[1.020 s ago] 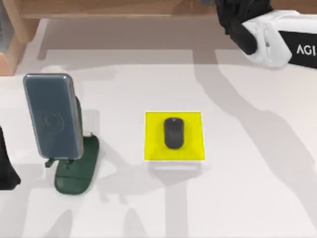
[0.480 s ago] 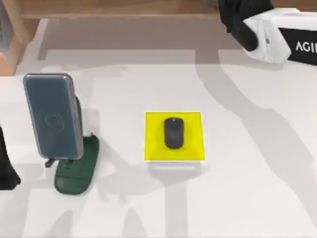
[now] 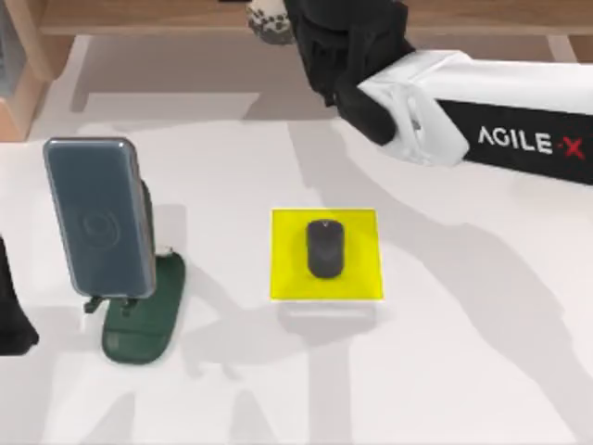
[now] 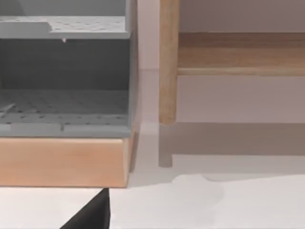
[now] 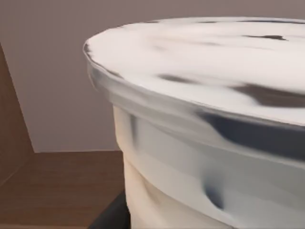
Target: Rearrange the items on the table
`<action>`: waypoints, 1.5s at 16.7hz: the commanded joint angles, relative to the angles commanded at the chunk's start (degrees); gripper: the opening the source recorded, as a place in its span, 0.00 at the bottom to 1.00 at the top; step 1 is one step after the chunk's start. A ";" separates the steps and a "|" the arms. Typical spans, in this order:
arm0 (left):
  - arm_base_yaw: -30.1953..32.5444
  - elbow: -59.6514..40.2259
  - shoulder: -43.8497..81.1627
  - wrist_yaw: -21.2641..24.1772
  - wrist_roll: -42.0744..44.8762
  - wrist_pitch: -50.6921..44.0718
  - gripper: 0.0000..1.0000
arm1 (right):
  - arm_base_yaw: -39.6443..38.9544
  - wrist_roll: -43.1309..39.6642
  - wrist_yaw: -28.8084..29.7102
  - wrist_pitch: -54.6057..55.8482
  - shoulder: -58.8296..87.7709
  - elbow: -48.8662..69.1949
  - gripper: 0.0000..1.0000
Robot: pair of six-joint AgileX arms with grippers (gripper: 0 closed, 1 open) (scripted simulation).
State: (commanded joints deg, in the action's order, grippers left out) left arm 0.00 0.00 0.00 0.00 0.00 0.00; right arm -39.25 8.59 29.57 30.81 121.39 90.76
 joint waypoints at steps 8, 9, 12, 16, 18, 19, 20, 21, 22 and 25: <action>0.00 0.00 0.00 0.00 0.00 0.00 1.00 | 8.56 -5.26 -1.21 1.95 1.45 1.01 0.00; 0.00 0.00 0.00 0.00 0.00 0.00 1.00 | 10.65 -6.47 -1.23 1.78 1.41 1.04 0.00; 0.00 0.00 0.00 0.00 0.00 0.00 1.00 | 13.60 -8.41 -1.35 1.18 1.98 0.39 0.00; 0.00 0.00 0.00 0.00 0.00 0.00 1.00 | 13.60 -8.41 -1.35 1.18 1.98 0.39 0.00; 0.00 0.00 0.00 0.00 0.00 0.00 1.00 | 13.60 -8.41 -1.35 1.18 1.98 0.39 0.15; 0.00 0.00 0.00 0.00 0.00 0.00 1.00 | 13.60 -8.41 -1.35 1.18 1.98 0.39 0.23; 0.00 0.00 0.00 0.00 0.00 0.00 1.00 | 13.60 -8.41 -1.35 1.18 1.98 0.39 0.30; 0.00 0.00 0.00 0.00 0.00 0.00 1.00 | 13.60 -8.41 -1.35 1.18 1.98 0.39 0.38; 0.00 0.00 0.00 0.00 0.00 0.00 1.00 | 13.60 -8.41 -1.35 1.18 1.98 0.39 0.45; 0.00 0.00 0.00 0.00 0.00 0.00 1.00 | 13.60 -8.41 -1.35 1.18 1.98 0.39 0.68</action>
State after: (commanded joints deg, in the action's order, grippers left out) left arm 0.00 0.00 0.00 0.00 0.00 0.00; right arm -25.65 0.17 28.22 31.99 123.37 91.14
